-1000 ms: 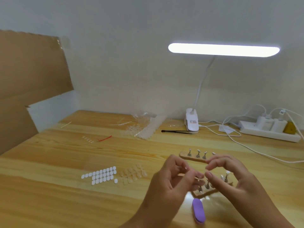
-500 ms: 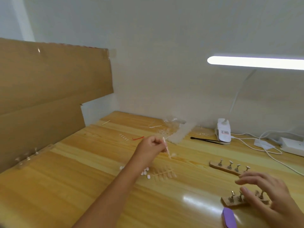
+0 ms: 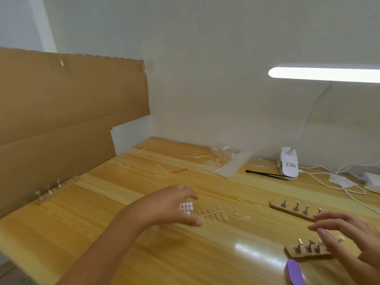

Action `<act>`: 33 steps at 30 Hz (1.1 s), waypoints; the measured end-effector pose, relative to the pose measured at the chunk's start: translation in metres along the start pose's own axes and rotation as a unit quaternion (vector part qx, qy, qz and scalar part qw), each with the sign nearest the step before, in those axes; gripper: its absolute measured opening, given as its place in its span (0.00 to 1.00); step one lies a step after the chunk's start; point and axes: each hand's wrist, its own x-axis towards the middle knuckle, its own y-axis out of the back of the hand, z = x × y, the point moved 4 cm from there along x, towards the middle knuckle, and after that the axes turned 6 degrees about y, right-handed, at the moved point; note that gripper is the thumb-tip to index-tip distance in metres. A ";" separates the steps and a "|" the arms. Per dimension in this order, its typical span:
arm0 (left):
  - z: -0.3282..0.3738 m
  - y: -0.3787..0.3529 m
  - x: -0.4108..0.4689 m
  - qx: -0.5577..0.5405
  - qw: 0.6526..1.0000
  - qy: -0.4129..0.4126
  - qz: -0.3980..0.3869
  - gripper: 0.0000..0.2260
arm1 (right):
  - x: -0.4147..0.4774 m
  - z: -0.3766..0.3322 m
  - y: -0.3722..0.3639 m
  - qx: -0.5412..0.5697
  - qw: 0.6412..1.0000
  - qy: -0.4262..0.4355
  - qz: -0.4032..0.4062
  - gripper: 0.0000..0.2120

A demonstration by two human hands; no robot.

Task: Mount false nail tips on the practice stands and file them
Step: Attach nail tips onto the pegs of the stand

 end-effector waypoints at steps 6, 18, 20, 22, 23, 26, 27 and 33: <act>-0.033 -0.021 -0.006 -0.066 0.996 -0.020 0.055 0.27 | 0.000 -0.001 -0.001 0.018 1.000 0.003 -0.012 0.16; 0.143 -0.002 -0.037 -0.014 0.953 -0.246 0.177 0.13 | 0.015 -0.053 0.019 0.254 0.967 -0.028 -0.020 0.07; 0.162 -0.012 -0.035 -0.009 0.944 -0.268 0.192 0.13 | 0.017 -0.053 0.020 0.230 0.972 -0.032 -0.042 0.04; 0.169 -0.024 -0.031 -0.020 0.940 -0.272 0.205 0.14 | 0.016 -0.047 0.021 0.214 0.975 -0.039 -0.051 0.01; 0.169 -0.029 -0.030 -0.032 0.938 -0.272 0.211 0.13 | 0.015 -0.044 0.021 0.214 0.974 -0.044 -0.056 0.01; 0.166 -0.036 -0.033 -0.067 0.931 -0.279 0.225 0.12 | 0.009 -0.036 0.018 0.191 0.979 -0.033 -0.058 0.08; 0.165 -0.038 -0.034 -0.050 0.937 -0.271 0.216 0.11 | 0.008 -0.036 0.017 0.183 0.981 -0.029 -0.062 0.07; 0.160 -0.042 -0.038 0.077 0.909 -0.292 0.286 0.09 | 0.004 -0.039 0.011 0.146 0.986 -0.023 -0.082 0.03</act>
